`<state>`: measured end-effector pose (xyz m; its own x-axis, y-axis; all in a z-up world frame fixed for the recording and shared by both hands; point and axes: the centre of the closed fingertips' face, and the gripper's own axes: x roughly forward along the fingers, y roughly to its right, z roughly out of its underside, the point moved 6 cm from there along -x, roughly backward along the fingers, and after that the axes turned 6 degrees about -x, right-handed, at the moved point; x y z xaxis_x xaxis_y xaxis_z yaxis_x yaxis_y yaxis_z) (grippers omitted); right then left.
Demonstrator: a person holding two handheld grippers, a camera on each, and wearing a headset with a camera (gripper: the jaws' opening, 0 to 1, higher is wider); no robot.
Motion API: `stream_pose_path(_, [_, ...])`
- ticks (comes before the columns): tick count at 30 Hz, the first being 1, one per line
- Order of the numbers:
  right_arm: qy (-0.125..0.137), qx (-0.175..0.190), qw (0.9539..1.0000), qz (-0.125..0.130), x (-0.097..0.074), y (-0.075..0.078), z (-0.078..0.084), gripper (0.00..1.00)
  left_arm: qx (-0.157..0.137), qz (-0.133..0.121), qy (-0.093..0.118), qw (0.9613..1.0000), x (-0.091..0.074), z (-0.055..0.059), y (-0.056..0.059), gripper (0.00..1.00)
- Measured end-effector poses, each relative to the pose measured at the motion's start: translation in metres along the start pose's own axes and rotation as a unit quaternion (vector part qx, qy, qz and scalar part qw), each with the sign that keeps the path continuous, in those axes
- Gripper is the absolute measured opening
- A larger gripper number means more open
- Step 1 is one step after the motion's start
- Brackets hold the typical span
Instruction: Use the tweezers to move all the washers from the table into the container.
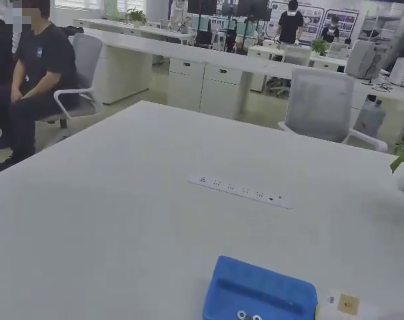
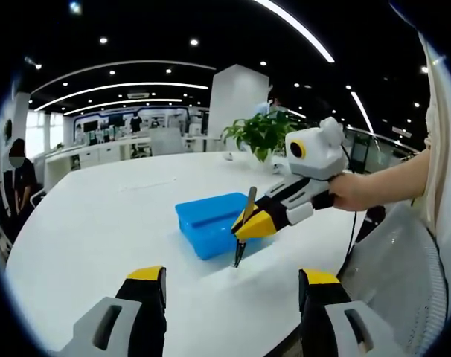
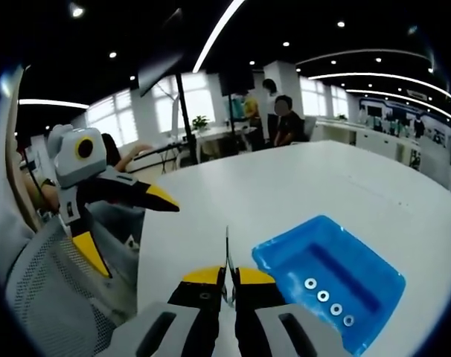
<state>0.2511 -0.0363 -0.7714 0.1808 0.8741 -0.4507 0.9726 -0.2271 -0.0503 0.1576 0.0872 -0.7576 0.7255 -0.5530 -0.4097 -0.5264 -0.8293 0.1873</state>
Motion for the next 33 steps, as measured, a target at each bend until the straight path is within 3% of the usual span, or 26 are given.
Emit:
stream_pose_path(12, [0.035, 0.003, 0.9992, 0.017, -0.014, 0.016, -0.024, 0.02, -0.001, -0.002, 0.001, 1.0000, 0.000, 0.000, 0.000, 0.73])
stream_pose_path(20, [0.080, 0.024, 0.9956, 0.043, -0.024, 0.044, -0.047, 0.02, 0.001, -0.004, 0.005, 1.0000, -0.001, -0.001, 0.000, 0.73])
stream_pose_path(25, [0.080, 0.043, 0.9938, 0.064, -0.021, 0.064, -0.051, 0.02, 0.001, -0.004, 0.005, 1.0000, -0.001, -0.001, 0.000, 0.73])
stream_pose_path(33, [0.064, 0.067, 0.9935, 0.066, -0.005, 0.078, -0.043, 0.02, 0.000, -0.005, 0.008, 1.0000, -0.001, -0.001, -0.001, 0.73])
